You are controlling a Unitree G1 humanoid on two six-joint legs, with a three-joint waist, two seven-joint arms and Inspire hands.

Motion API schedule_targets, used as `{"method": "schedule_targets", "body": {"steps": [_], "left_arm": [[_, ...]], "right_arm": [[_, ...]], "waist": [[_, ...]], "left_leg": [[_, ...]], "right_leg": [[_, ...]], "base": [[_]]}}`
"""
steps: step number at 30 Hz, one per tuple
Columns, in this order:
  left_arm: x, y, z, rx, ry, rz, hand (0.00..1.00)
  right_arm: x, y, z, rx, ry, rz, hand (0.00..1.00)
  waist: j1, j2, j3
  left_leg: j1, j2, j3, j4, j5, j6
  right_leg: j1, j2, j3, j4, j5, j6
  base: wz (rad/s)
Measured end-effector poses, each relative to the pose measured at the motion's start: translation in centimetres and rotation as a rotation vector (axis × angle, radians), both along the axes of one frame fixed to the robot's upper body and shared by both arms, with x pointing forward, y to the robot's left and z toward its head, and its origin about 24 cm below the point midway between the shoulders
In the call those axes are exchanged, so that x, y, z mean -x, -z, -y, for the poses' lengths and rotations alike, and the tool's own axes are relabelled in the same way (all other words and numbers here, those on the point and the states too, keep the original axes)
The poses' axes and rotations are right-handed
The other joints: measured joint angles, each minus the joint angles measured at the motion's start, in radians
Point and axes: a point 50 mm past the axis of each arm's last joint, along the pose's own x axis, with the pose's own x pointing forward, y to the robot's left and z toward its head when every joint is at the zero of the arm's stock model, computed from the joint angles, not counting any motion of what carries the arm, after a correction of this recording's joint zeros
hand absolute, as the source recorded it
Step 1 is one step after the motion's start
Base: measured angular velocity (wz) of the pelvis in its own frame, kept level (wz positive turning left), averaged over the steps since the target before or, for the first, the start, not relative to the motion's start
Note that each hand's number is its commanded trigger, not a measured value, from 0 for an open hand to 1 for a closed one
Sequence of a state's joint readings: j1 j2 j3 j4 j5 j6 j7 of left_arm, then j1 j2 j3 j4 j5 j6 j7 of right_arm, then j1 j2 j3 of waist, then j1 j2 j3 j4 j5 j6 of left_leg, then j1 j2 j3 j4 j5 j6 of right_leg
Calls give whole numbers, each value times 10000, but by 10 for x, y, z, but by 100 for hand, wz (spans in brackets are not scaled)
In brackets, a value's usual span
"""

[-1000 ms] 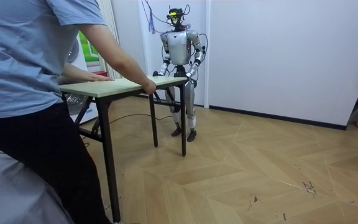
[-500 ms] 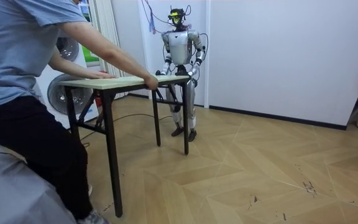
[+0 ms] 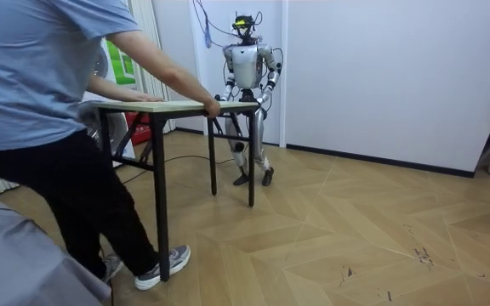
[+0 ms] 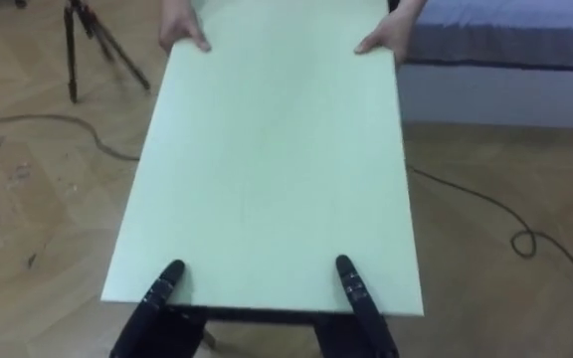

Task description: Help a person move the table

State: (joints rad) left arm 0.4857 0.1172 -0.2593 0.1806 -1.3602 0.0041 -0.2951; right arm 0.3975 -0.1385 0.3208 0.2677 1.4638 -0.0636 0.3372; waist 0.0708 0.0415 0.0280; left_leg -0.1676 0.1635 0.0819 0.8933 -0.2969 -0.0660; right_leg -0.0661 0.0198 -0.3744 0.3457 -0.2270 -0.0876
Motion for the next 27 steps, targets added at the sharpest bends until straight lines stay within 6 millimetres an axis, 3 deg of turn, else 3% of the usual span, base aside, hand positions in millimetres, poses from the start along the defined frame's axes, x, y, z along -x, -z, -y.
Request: {"method": "schedule_targets", "body": {"steps": [1,3,4,5,7,9,10,11,13,15,18,19,20,21,22,23,24,25,26,27], "left_arm": [[-2,-1,0,-19,0,31,100],[-3,-1,1,-13,-23,-16,100],[-4,-2,2,35,-7,100,100],[-8,-4,5,139,37,246,100],[-11,-4,8,243,-18,268,100],[-20,-7,9,226,60,438,100],[-24,-8,10,182,36,513,100],[-26,-9,11,170,-31,482,100],[-25,-7,10,144,-35,375,100],[-23,-4,10,127,3,223,100],[-16,0,11,157,51,-81,100],[-13,1,11,187,81,-164,100],[-11,2,11,214,163,-256,100],[-11,3,12,211,196,-278,100],[-11,3,13,238,229,-298,100],[-11,3,13,222,264,-329,100],[-11,3,13,172,317,-331,100],[-11,3,13,74,397,-351,100],[-10,3,10,-26,422,-366,100],[-10,3,9,-44,414,-376,100]], "right_arm": [[-1,0,-1,-10,-20,49,100],[-2,-2,0,138,-26,155,100],[-3,-4,2,201,-16,326,100],[-8,-8,5,289,-28,547,100],[-16,-11,6,372,-96,746,100],[-22,-13,7,370,-43,918,100],[-26,-13,9,435,14,987,100],[-29,-13,9,491,8,1013,100],[-29,-12,9,511,-5,926,100],[-25,-9,11,457,-18,715,100],[-15,-4,11,456,23,385,100],[-11,-2,12,427,43,286,100],[-8,-1,13,422,75,206,100],[-7,-1,13,431,80,184,100],[-7,-1,14,449,106,175,100],[-5,-1,15,440,138,131,100],[-4,-1,14,401,145,101,100],[0,0,14,295,245,-4,100],[2,1,12,183,248,-78,100],[2,1,10,150,234,-82,100]], "waist": [[-95,-70,69],[-133,-171,3],[-197,-141,-44],[-290,92,93],[-355,388,125],[-365,357,135],[-353,249,143],[-329,168,139],[-370,151,132],[-377,81,98],[-429,91,20],[-479,82,1],[-551,75,-6],[-620,89,-14],[-730,92,-31],[-843,73,-32],[-929,65,-31],[-930,-43,-94],[-885,-193,-170],[-884,-248,-190]], "left_leg": [[-35,-99,23,-404,-32,44],[53,-344,-16,-1206,-80,-27],[182,-384,33,-1740,-251,-135],[212,-227,94,-1839,-525,-57],[461,-159,241,-2619,-1033,-6],[460,-263,358,-3263,-1252,266],[364,-386,481,-3398,-1354,467],[173,-503,516,-3272,-1298,562],[2,-680,529,-3186,-1199,772],[-48,-856,620,-3263,-1012,946],[-100,-1102,617,-3360,-753,1218],[-130,-1227,610,-3471,-587,1338],[-155,-1371,616,-3586,-401,1476],[-188,-1422,629,-3667,-301,1561],[-286,-1559,649,-3850,-53,1714],[-330,-1636,784,-3948,120,1806],[-342,-1650,855,-3961,174,1844],[-372,-1699,1051,-4027,275,1903],[-461,-1833,1076,-4080,359,1928],[-511,-1871,1076,-4080,407,1930]], "right_leg": [[-148,-122,-60,283,-68,8],[-359,-208,25,115,123,-16],[-564,-264,-194,-79,358,-121],[-730,-257,-545,-42,463,-214],[-1190,-276,-685,419,501,-268],[-1676,-441,-809,731,540,-326],[-1961,-684,-1155,1031,562,-365],[-2109,-934,-1427,1186,603,-433],[-2167,-1119,-1456,1159,807,-397],[-2165,-1241,-1325,967,1042,-254],[-2149,-1341,-1034,714,1331,493],[-2180,-1471,-983,691,1457,914],[-2230,-1562,-780,689,1634,1213],[-2277,-1598,-609,736,1751,1326],[-2535,-1780,-80,1261,1936,1519],[-2819,-2094,542,2702,1680,1429],[-2871,-2245,858,3528,1461,1413],[-2815,-2606,1308,5028,1112,1515],[-2504,-2951,1545,6027,986,1509],[-2229,-3002,1649,6277,985,1504]], "base": [[32],[15],[5],[0],[0],[0],[-7],[-10],[-4],[0],[3],[17],[19],[27],[37],[43],[43],[27],[15],[0]]}}
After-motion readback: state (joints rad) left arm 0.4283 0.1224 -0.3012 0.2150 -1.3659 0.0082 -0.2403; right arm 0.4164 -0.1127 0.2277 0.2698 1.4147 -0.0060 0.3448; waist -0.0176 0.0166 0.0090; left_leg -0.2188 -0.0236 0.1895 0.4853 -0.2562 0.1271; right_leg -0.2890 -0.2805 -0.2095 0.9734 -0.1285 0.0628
